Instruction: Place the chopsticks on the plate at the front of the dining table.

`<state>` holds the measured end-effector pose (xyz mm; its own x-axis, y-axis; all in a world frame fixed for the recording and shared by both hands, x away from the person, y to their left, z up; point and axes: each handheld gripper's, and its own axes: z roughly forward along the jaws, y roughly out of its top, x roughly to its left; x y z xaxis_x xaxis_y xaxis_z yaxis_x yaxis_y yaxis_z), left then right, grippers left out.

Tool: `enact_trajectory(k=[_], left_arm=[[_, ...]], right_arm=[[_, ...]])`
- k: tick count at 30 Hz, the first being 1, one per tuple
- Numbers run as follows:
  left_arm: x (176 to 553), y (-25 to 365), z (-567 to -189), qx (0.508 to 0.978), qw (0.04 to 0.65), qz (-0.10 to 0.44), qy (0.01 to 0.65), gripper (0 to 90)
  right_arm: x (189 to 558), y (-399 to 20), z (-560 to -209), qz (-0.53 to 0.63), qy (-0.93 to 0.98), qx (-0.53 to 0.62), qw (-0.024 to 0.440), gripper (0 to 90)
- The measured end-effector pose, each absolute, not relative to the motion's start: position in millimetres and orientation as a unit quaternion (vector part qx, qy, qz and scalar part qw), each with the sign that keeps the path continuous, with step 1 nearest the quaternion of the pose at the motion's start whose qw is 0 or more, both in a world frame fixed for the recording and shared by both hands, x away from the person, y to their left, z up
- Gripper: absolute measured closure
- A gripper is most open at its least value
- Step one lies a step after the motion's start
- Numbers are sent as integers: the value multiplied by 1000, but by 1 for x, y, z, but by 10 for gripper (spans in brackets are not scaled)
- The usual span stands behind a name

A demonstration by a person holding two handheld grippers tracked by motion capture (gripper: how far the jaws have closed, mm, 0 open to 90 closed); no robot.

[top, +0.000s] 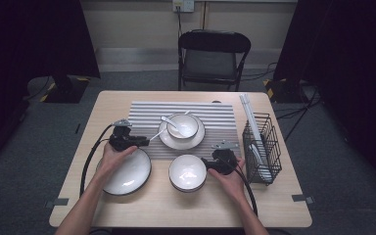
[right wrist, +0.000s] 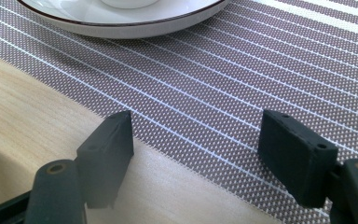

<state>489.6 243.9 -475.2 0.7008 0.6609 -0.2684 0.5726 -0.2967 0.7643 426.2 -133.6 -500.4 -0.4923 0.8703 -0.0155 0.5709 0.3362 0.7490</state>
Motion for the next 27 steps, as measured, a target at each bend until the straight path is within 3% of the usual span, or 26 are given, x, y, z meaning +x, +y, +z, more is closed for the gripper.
enact_trajectory(k=[5,7,18,27], left_arm=[[490,241,-483,814,435,52,383,765],[490,240,-483,813,436,48,383,854],[490,229,-483,816,432,52,382,845],[491,234,-481,802,454,37,386,745]], right_arm=[[426,-134,-500,351,789,457,213,260],[426,-134,-500,351,789,456,213,260],[426,-134,-500,351,789,457,213,260],[426,-134,-500,351,789,457,213,260]])
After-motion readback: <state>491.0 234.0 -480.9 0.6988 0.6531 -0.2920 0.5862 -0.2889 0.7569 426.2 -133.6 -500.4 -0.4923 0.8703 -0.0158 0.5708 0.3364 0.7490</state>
